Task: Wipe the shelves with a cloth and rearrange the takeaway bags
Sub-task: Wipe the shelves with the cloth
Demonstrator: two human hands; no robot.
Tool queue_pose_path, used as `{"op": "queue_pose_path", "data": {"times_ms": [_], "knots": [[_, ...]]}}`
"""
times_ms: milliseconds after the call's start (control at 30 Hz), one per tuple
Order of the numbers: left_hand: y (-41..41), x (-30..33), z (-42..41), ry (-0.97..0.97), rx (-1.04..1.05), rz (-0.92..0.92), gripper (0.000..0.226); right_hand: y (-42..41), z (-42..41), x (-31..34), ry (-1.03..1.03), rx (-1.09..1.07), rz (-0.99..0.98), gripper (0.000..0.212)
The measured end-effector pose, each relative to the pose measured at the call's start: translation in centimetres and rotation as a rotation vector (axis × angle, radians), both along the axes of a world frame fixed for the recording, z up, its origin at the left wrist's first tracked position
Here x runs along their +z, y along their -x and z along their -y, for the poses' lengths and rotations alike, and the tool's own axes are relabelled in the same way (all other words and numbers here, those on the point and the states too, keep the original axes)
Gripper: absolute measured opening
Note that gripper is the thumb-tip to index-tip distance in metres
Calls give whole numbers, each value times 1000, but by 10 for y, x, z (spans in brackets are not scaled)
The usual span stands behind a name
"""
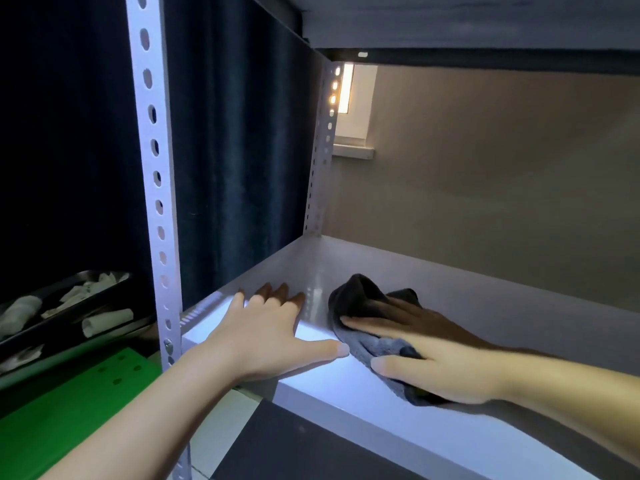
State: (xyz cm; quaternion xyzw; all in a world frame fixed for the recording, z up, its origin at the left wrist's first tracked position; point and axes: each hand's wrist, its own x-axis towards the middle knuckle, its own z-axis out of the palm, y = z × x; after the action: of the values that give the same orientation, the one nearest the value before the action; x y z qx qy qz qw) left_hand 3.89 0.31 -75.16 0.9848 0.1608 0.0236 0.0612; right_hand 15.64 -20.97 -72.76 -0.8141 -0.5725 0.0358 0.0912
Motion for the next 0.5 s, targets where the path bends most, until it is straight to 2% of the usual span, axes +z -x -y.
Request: {"op": "queue_pose_path", "data": {"times_ms": [133,300,500], "knots": [[0,-1,-1,10,3,-2,115,-40,-50,1,48,-109,-20,49],[0,0,0,14,4,-14,119,-80,-104,-2,46,-241,6,53],[1,5,2,10,2,-9,122,-62,-84,-3,62,-285,-30,55]]}}
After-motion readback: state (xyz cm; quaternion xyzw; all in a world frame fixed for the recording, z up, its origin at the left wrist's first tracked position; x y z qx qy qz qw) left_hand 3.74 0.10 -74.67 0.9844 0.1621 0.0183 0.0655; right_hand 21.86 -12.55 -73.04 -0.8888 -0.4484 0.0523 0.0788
